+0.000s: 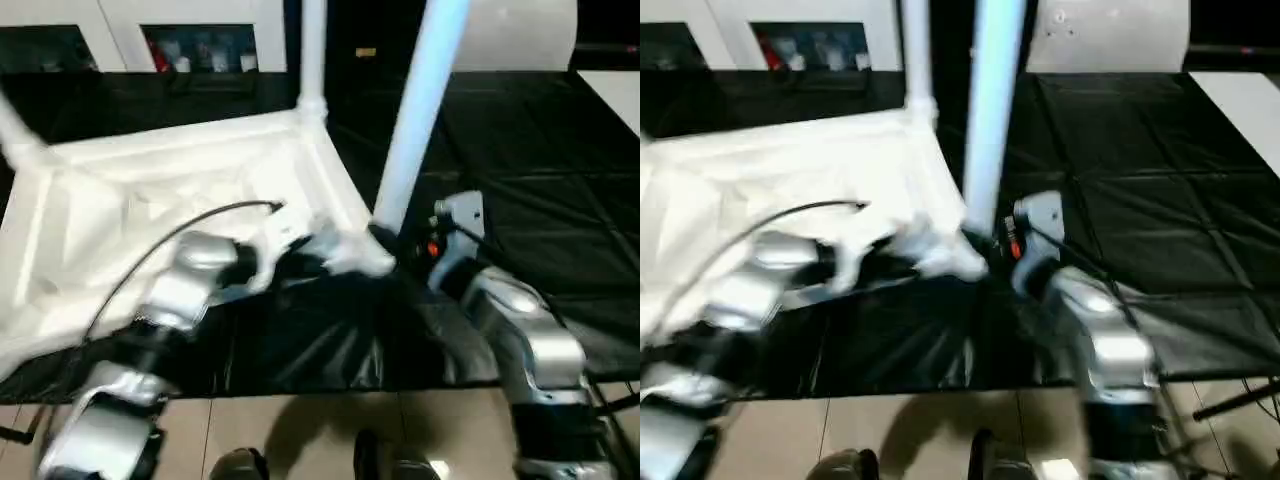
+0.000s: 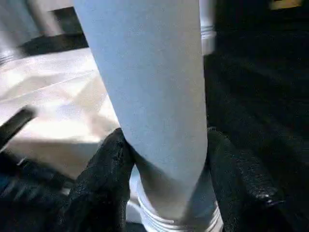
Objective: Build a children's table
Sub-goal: Rotate leg to tighten
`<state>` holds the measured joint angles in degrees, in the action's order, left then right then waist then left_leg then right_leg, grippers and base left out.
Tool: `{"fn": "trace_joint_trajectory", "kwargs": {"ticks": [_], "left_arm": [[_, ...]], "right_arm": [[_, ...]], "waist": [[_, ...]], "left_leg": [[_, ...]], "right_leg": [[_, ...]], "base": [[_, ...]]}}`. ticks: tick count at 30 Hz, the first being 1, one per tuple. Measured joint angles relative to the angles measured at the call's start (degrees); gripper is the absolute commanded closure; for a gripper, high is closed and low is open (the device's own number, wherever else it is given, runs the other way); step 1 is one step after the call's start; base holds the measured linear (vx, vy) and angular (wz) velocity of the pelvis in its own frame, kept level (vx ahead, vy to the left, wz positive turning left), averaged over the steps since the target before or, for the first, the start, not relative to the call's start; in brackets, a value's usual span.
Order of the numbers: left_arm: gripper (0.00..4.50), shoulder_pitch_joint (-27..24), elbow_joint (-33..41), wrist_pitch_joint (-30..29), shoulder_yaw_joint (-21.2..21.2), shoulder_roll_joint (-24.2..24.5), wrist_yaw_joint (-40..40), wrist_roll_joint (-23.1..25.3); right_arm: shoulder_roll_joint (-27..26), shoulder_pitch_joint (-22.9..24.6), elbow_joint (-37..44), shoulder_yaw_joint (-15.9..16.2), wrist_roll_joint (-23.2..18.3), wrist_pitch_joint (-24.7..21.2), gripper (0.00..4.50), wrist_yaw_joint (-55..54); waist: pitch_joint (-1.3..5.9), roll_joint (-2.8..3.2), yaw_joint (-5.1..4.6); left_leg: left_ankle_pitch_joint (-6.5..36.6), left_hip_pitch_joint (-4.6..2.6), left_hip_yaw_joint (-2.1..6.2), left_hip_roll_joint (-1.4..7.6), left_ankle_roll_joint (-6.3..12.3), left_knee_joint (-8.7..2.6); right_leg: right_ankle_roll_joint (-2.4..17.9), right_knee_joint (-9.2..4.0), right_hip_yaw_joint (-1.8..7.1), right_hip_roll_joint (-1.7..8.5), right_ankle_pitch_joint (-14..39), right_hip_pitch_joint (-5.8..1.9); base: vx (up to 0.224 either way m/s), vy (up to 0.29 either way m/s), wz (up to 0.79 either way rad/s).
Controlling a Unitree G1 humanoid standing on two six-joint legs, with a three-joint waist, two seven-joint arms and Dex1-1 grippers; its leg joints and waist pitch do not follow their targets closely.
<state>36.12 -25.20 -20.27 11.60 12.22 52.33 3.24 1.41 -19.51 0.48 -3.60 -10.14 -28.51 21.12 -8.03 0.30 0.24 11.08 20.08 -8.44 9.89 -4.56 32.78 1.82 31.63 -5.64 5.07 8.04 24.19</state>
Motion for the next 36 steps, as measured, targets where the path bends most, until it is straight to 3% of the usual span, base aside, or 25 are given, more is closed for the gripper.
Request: {"fn": "trace_joint_trajectory", "kwargs": {"ticks": [3, 8, 11, 15, 19, 22, 25, 30, 33, 36], "left_arm": [[4.5, 0.6, -0.3, -1.1, -0.1, -2.7, -4.8, 1.1], [4.5, 0.9, -0.2, -1.3, -0.1, -4.0, -6.8, 2.2], [4.5, 0.7, 0.1, -0.8, 0.2, -3.8, -6.8, 2.2], [4.5, 0.3, 0.6, 0.7, 0.7, -2.9, -6.1, 2.1], [4.5, 0.1, 0.7, 2.5, 0.3, -0.8, -5.0, 1.8], [4.5, -0.7, 1.4, 4.4, 0.1, 1.7, -2.0, 0.9], [4.5, -1.6, 2.0, 7.4, 0.3, 4.4, 2.5, -0.1], [4.5, -2.5, 1.7, 12.2, 1.2, 9.4, 12.6, -2.4], [4.5, -2.8, 1.6, 12.8, 1.9, 9.8, 15.7, -3.6], [4.5, -2.9, 1.4, 14.1, 2.8, 11.2, 19.6, -4.8]], "right_arm": [[-2.2, -1.6, -1.2, -0.5, 1.6, 0.3, 2.55, -6.2], [-5.8, -2.1, -1.3, -1.1, 3.8, 1.3, 2.55, -11.6], [-5.8, -1.5, -1.2, -1.1, 4.0, 2.6, 1.82, -11.3], [-5.0, -0.4, -0.9, -1.0, 3.3, 4.4, 1.48, -8.4], [-2.1, 2.1, -0.4, 0.4, 0.5, 4.0, 1.17, -2.1], [4.1, 3.4, 1.0, 1.9, -2.6, 3.7, 1.06, 6.4], [10.9, 3.4, 2.1, 2.0, -3.8, 4.6, 0.74, 14.8], [22.2, 3.5, 1.7, 1.8, -5.4, 6.5, 0.31, 29.1], [24.9, 3.4, 1.5, 1.7, -6.3, 6.7, 0.07, 33.5], [29.1, 3.2, 1.1, 3.6, -7.9, 6.7, 0.07, 39.6]], "waist": [[-0.03, 0.08, -0.22], [-0.02, 0.08, -0.18], [-0.01, 0.11, -0.08], [0.0, 0.14, -0.08], [-0.04, 0.1, -0.75], [-0.05, 0.11, -0.78], [-0.04, 0.12, -0.1], [-0.03, 0.16, 0.5], [-0.03, 0.14, 0.86], [-0.04, 0.13, 1.48]], "left_leg": [[-0.1, -0.02, -0.02, -0.08, 0.12, -0.37], [0.0, -0.01, -0.08, -0.28, 0.25, -0.58], [0.0, -0.03, -0.08, -0.28, 0.25, -0.76], [0.0, -0.04, -0.09, -0.24, 0.24, -0.91], [0.0, 0.04, -0.1, -0.09, 0.22, -1.0], [0.0, 0.25, -0.14, -0.04, 0.39, -1.03], [-0.1, 0.44, -0.21, 0.02, 0.62, -1.02], [-0.1, 0.46, -0.35, 0.2, 0.71, -0.98], [0.0, 0.47, -0.37, 0.21, 0.69, -0.86], [-0.1, 0.5, -0.38, 0.22, 0.7, -0.73]], "right_leg": [[0.0, -0.86, -0.08, 0.05, 0.0, -0.32], [-0.1, -0.85, 0.12, 0.15, 0.0, -0.3], [-0.1, -0.79, 0.12, 0.15, 0.0, -0.26], [-0.3, -0.68, 0.12, 0.14, -0.1, -0.2], [-0.3, -0.59, 0.06, 0.03, -0.3, -0.02], [-0.3, -0.35, 0.04, 0.01, -0.5, 0.31], [-0.1, 0.28, 0.05, -0.03, -0.5, 0.85], [0.0, 0.5, -0.01, -0.21, -0.3, 0.92], [0.0, 0.5, 0.01, -0.2, -0.4, 0.89], [0.1, 0.52, 0.02, -0.19, -0.4, 0.89]], "base": [[0.0, 0.0, 0.0], [0.0, 0.0, 0.0], [0.0, 0.0, 0.0], [0.0, 0.0, 0.0], [0.0, 0.0, 0.0], [0.0, 0.0, 0.0], [0.0, 0.0, 0.0], [0.0, 0.0, 0.0], [0.0, 0.0, 0.0], [0.0, 0.0, 0.0]]}}
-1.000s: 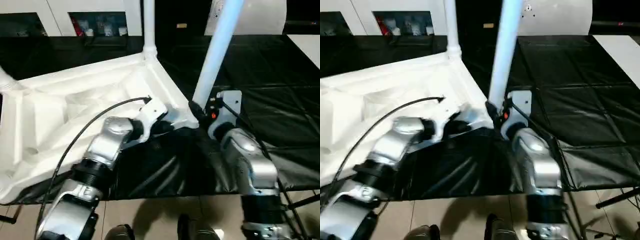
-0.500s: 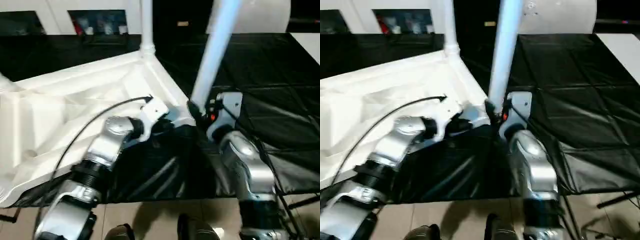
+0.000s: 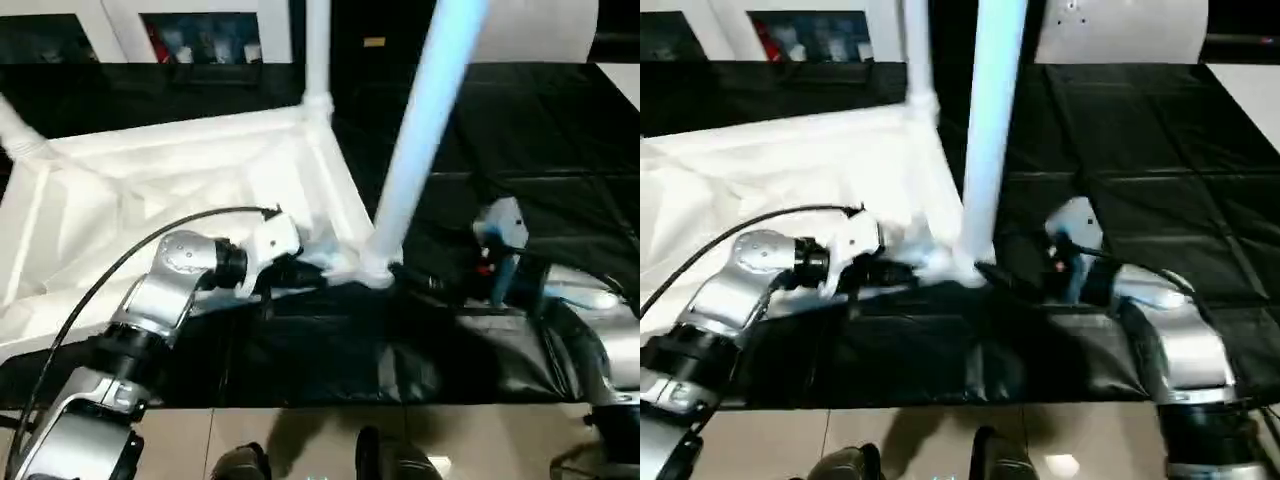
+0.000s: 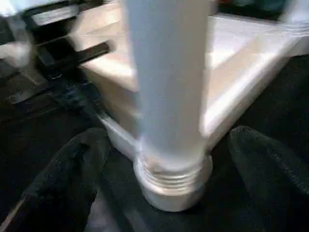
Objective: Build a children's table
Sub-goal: Rotate leg to tighten
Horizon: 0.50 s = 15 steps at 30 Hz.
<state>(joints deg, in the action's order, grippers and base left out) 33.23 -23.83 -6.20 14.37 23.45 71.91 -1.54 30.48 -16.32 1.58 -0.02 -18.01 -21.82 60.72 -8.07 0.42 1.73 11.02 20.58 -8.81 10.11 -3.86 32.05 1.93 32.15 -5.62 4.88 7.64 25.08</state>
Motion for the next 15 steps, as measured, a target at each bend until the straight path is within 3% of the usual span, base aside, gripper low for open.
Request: {"fn": "trace_joint_trajectory", "kwargs": {"ticks": [2, 7, 11, 15], "left_arm": [[4.5, -0.2, -0.2, 0.8, 0.5, 2.1, 4.1, -1.1], [4.5, -0.1, -0.2, 2.9, 2.0, 3.1, 9.0, -1.2], [4.5, 0.1, -0.2, 4.0, 2.8, 2.9, 9.8, -1.2], [4.5, 0.4, -0.7, 4.3, 3.0, 2.9, 10.1, -1.3]], "right_arm": [[2.4, -0.9, -0.8, 1.0, 0.1, 0.2, 0.07, 3.9], [1.8, -3.9, -4.2, 4.4, 0.2, 1.6, 0.43, 8.7], [1.1, -6.0, -7.3, 6.8, 0.4, 2.5, 0.81, 11.3], [1.1, -7.6, -9.5, 8.2, 0.4, 3.8, 1.16, 14.0]], "waist": [[-0.02, -0.03, 0.12], [-0.02, -0.03, 0.99], [-0.02, -0.04, 1.67], [-0.03, -0.07, 1.71]], "left_leg": [[0.0, -0.01, 0.0, 0.03, 0.0, 0.06], [0.0, -0.05, 0.02, 0.02, -0.01, 0.3], [0.0, -0.05, 0.02, -0.03, 0.0, 0.41], [0.0, -0.02, 0.02, -0.02, 0.0, 0.41]], "right_leg": [[0.0, 0.04, 0.0, -0.01, 0.0, -0.01], [0.1, 0.12, 0.01, 0.0, 0.0, -0.02], [0.2, 0.12, 0.05, 0.04, -0.1, 0.0], [0.2, 0.13, 0.05, 0.04, -0.1, -0.01]], "base": [[0.0, 0.0, 0.0], [0.0, 0.0, 0.0], [0.0, 0.0, 0.0], [0.0, 0.0, 0.0]]}}
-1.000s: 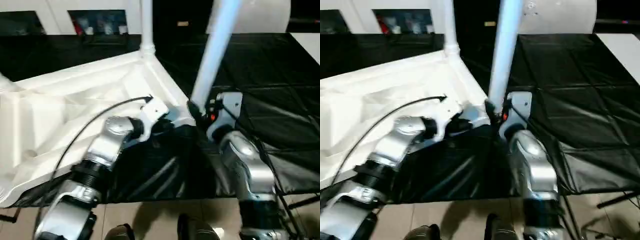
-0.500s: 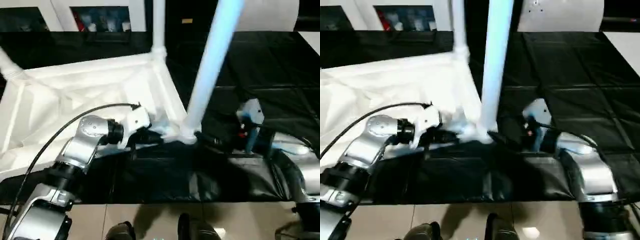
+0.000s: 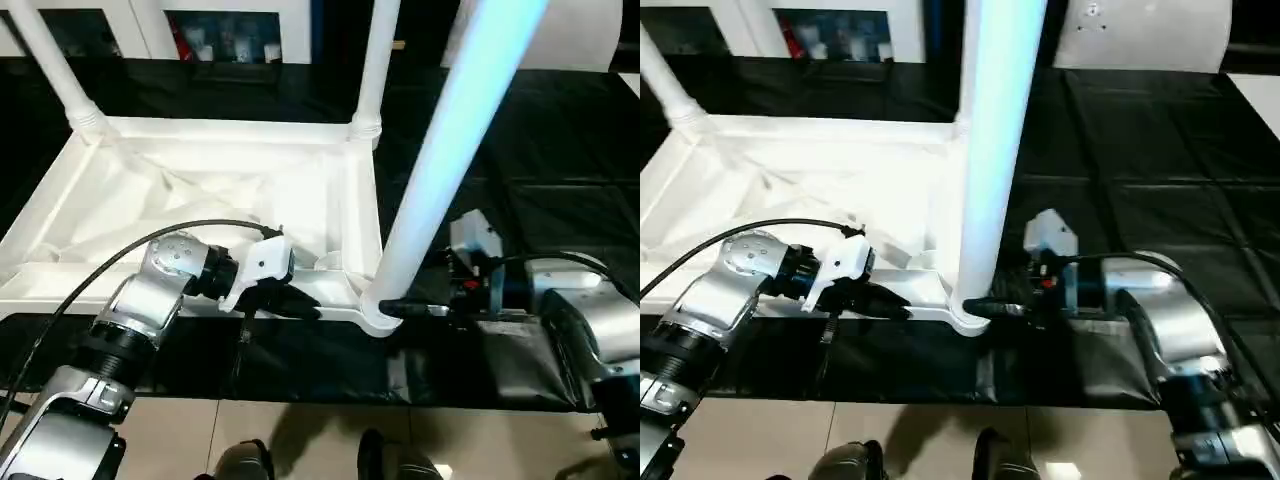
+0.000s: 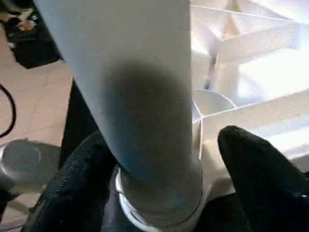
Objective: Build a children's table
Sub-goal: Rotate leg to tighten
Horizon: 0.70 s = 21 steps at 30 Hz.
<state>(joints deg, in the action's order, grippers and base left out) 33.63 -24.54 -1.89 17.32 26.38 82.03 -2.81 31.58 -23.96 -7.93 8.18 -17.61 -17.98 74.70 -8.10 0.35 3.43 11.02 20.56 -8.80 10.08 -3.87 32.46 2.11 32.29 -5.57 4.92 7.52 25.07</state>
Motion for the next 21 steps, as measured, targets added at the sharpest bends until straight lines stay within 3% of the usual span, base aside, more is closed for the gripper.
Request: {"fn": "trace_joint_trajectory", "kwargs": {"ticks": [4, 15, 21], "left_arm": [[4.5, 0.1, -0.3, 0.6, 0.0, 0.0, 0.2, 0.0], [4.5, 0.1, -0.5, 1.1, 0.2, 0.0, 0.4, 0.0], [4.5, 0.1, -0.6, 1.5, 0.1, 0.0, 0.4, -0.2]], "right_arm": [[0.0, -0.9, -1.6, 1.5, 0.0, 0.1, 1.33, 2.1], [0.3, -3.0, -4.2, 2.4, 0.4, 1.4, 2.37, 4.5], [0.5, -3.1, -4.4, 2.5, 0.5, 1.9, 2.45, 5.2]], "waist": [[-0.01, -0.02, 0.03], [-0.05, -0.13, 0.04], [-0.05, -0.13, 0.09]], "left_leg": [[0.0, 0.06, 0.0, 0.01, 0.0, -0.02], [0.0, 0.26, 0.02, 0.01, 0.0, 0.01], [0.0, 0.26, 0.02, 0.01, 0.0, 0.01]], "right_leg": [[0.0, 0.01, -0.02, -0.01, 0.0, 0.01], [0.0, 0.02, -0.03, -0.01, 0.0, 0.02], [0.0, 0.02, -0.03, 0.0, 0.0, 0.01]], "base": [[0.0, 0.0, 0.0], [0.0, 0.0, 0.0], [0.0, 0.0, 0.0]]}}
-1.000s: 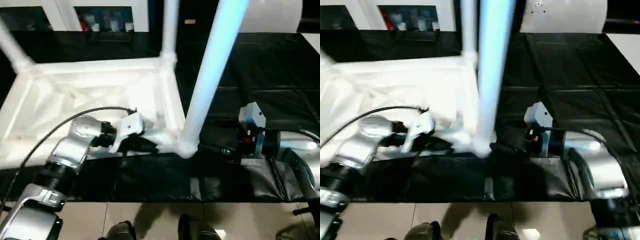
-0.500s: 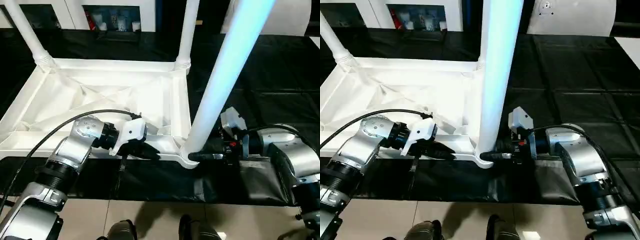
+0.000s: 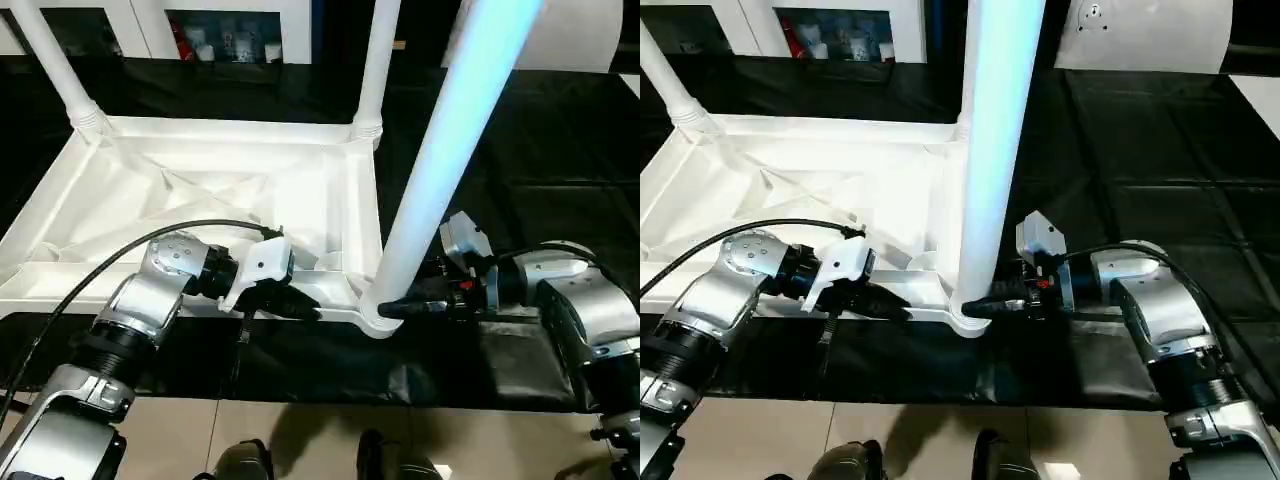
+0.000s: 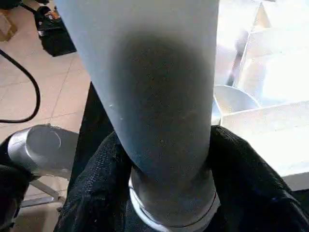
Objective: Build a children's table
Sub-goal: Rotate leg to tighten
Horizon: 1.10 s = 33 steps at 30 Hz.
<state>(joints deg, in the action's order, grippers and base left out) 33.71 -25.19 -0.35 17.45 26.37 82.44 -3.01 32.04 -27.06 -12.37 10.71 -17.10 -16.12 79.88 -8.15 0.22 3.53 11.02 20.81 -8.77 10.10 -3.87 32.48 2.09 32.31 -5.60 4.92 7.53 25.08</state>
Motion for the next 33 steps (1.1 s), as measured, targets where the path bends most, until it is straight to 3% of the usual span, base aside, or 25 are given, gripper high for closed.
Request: {"fn": "trace_joint_trajectory", "kwargs": {"ticks": [4, 8, 13, 20, 26, 29, 30, 33], "left_arm": [[4.5, -0.1, 0.1, -1.4, 0.0, -0.6, -0.1, -0.7], [4.5, -0.4, 1.3, -5.0, -0.4, -1.4, -1.3, -0.7], [4.5, -0.5, 1.7, -10.9, -2.7, -3.3, -8.1, 0.6], [4.5, 2.0, 0.8, -19.9, -5.4, -10.8, -22.5, 3.5], [4.5, 5.0, -1.1, -26.1, -7.4, -19.7, -37.1, 5.9], [4.5, 5.2, -1.1, -26.8, -7.6, -21.6, -41.2, 6.9], [4.5, 5.2, -1.1, -26.8, -7.6, -21.8, -41.6, 7.1], [4.5, 5.2, -0.9, -26.8, -7.8, -21.8, -42.9, 7.6]], "right_arm": [[0.1, 0.6, 0.8, 0.0, -0.2, -1.1, 2.46, 0.1], [-1.1, 3.8, 4.9, -2.1, -1.3, -4.8, 2.46, -3.8], [-6.8, 5.9, 7.0, -6.0, -0.8, -9.1, 2.46, -16.6], [-20.5, 6.3, 9.0, -13.0, 3.4, -13.9, 2.46, -42.3], [-30.9, 1.5, 6.6, -17.1, 9.1, -15.4, 2.46, -63.3], [-33.7, -0.5, 4.7, -18.1, 10.3, -15.0, 2.46, -68.4], [-34.0, -0.6, 4.5, -18.2, 10.3, -14.6, 1.9, -68.7], [-35.7, -0.4, 4.5, -18.2, 10.2, -13.8, 1.76, -68.8]], "waist": [[0.0, 0.0, 0.13], [0.01, 0.01, 0.31], [-0.03, -0.12, -0.68], [-0.1, -0.25, -3.5], [-0.08, -0.12, -4.45], [-0.11, -0.14, -4.97], [-0.11, -0.15, -5.06], [-0.14, -0.21, -5.33]], "left_leg": [[0.0, 0.01, 0.01, -0.01, 0.0, 0.01], [0.0, -0.02, 0.0, -0.03, 0.0, 0.01], [0.0, -0.39, 0.05, -0.01, -0.32, 0.03], [-0.2, -0.53, 0.06, -0.11, -0.68, 0.0], [-0.2, -0.56, 0.06, -0.23, -0.53, -0.22], [-0.2, -0.6, -0.04, -0.24, -0.27, -0.22], [-0.1, -0.66, -0.07, -0.28, -0.18, -0.22], [-0.1, -0.64, -0.18, -0.34, -0.07, -0.43]], "right_leg": [[0.0, 0.0, 0.0, 0.01, 0.0, 0.0], [0.0, 0.0, 0.02, 0.04, 0.0, -0.02], [-0.4, 0.02, 0.07, 0.05, 0.2, -0.25], [-0.5, -0.61, 0.03, 0.16, 0.3, -0.33], [-0.5, -1.94, -0.15, 0.24, 0.3, -0.65], [-0.5, -2.39, -0.15, 0.27, 0.3, -1.02], [-0.5, -2.42, -0.12, 0.32, 0.3, -1.09], [-0.5, -2.38, -0.03, 0.35, 0.3, -1.06]], "base": [[0.0, 0.0, 0.0], [0.0, 0.0, 0.0], [0.0, 0.0, 0.0], [0.0, 0.0, 0.0], [0.0, 0.0, 0.0], [0.0, 0.0, 0.0], [0.0, 0.0, 0.0], [0.0, 0.0, 0.0]]}}
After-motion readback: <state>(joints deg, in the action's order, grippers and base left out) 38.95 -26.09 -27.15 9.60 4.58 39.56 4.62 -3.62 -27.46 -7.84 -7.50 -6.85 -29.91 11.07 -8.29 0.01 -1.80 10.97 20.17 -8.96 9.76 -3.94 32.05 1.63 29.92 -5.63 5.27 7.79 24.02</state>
